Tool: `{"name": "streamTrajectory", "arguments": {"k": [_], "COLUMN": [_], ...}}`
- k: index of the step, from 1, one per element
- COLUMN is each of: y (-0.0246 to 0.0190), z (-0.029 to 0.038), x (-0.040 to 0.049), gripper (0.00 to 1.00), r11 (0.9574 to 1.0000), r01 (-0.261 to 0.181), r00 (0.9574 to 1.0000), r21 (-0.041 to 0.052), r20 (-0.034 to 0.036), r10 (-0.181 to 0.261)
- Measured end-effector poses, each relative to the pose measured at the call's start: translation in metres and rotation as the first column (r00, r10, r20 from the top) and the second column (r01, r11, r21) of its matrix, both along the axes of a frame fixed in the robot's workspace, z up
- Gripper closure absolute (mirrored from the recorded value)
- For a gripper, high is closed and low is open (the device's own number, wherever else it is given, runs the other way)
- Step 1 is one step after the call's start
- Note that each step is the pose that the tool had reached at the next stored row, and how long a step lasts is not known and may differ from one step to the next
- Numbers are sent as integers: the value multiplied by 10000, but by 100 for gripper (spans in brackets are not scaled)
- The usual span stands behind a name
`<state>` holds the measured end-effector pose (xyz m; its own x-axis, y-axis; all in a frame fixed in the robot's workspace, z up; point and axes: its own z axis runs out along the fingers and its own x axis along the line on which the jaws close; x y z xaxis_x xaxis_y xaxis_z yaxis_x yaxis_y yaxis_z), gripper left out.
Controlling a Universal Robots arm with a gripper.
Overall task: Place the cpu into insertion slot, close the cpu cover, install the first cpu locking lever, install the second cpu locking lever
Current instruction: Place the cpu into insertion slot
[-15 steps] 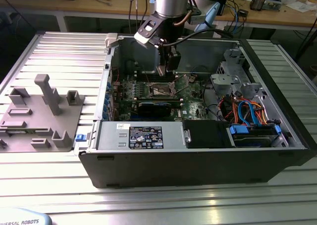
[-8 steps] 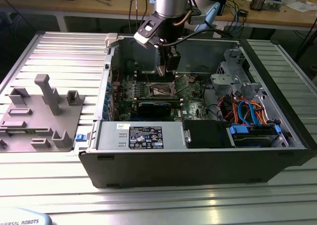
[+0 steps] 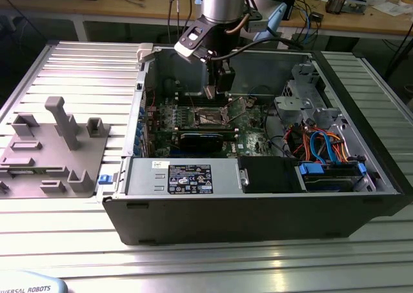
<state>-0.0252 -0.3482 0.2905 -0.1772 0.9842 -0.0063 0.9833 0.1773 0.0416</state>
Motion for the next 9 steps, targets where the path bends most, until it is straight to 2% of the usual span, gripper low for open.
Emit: {"name": "streamTrajectory", "arguments": {"k": [9], "y": [0], "z": [-3], "x": [0], "gripper": [46], "r11": [9999], "r01": [119], "r00": [9999], "r21": [0], "r20": [1], "r10": [-119]}}
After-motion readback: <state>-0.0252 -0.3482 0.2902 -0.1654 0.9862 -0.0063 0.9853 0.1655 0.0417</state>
